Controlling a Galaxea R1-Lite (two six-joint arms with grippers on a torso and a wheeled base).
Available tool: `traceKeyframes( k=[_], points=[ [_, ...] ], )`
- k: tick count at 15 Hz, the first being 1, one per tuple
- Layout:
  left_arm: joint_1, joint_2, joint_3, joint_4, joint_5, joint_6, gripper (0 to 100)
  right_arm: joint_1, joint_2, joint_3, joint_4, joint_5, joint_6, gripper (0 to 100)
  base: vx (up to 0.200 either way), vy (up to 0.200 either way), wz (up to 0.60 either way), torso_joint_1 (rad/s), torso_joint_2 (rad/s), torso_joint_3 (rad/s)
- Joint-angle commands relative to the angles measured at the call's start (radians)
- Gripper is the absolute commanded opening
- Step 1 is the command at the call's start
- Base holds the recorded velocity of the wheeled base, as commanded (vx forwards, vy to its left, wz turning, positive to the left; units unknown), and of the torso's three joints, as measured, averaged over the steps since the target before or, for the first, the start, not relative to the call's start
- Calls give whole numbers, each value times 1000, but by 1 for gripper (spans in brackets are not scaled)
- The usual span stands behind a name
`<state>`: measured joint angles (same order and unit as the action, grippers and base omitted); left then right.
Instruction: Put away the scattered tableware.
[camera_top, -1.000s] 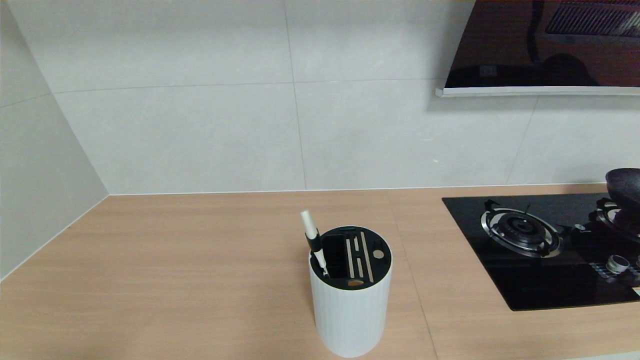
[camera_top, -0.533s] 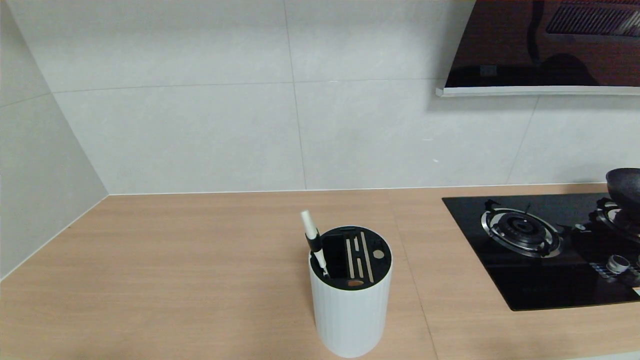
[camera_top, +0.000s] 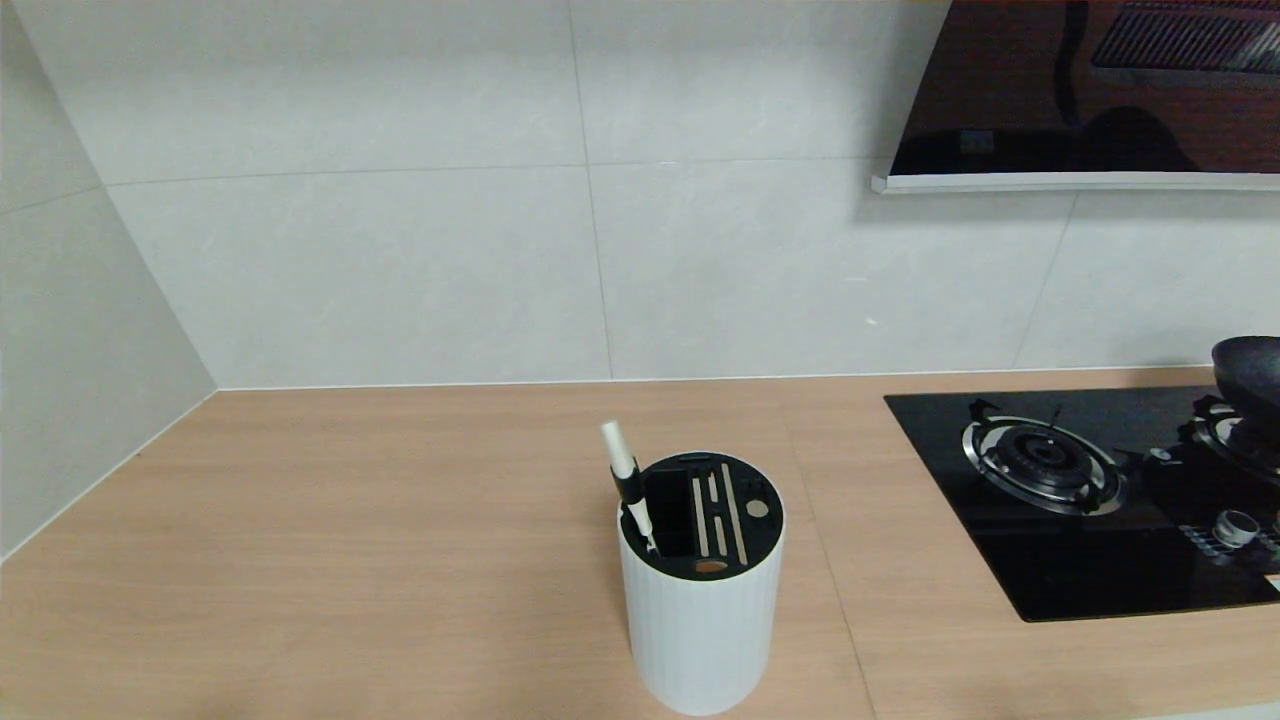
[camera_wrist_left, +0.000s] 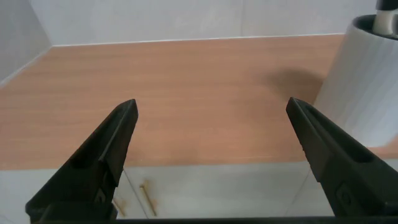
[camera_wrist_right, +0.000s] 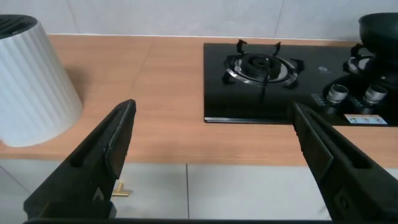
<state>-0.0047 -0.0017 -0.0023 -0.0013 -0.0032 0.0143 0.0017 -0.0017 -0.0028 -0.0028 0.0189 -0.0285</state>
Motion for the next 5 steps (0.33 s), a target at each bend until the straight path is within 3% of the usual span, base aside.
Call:
traceKeyframes(
  k=[1,5],
  points=[
    [0,2,2,0,2,-2,100,0,3,1,4,-1,-1,100,0,0,0,0,0,0],
    [0,2,1,0,3,-13,100,0,3,1,4,-1,9,100,0,0,0,0,0,0]
  ],
)
